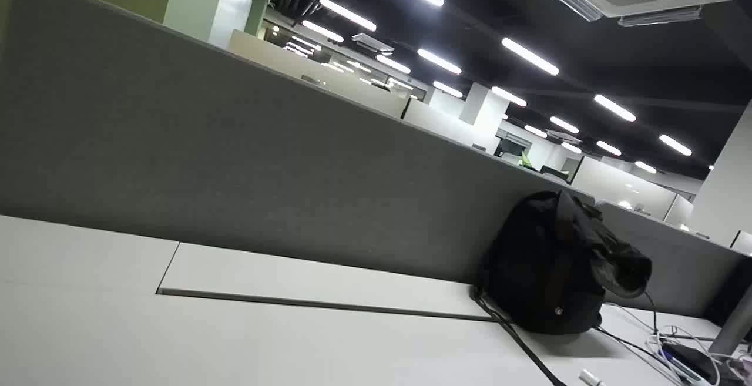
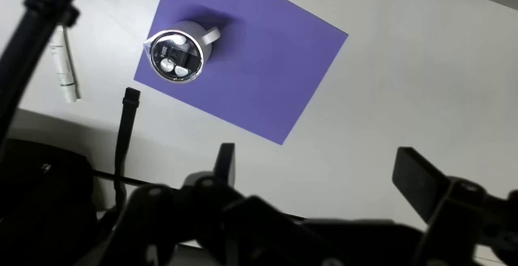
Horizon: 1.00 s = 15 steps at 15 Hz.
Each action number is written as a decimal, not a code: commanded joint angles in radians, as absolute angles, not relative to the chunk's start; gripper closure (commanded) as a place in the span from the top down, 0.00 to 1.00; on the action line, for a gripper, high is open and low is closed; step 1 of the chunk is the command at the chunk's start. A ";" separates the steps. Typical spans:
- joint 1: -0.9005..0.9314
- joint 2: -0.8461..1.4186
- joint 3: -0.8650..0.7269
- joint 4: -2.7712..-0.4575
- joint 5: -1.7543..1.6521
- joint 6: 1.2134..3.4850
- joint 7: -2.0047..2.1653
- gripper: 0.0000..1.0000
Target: Remove the silver lid from the white mug
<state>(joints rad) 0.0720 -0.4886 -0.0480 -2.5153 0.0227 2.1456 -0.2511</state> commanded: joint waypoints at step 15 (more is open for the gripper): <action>0.052 -0.185 -0.086 -2.301 0.048 2.381 -0.280 1.00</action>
<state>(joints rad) 0.0667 -0.3763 -0.0564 -2.4397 0.0284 2.2960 -0.2531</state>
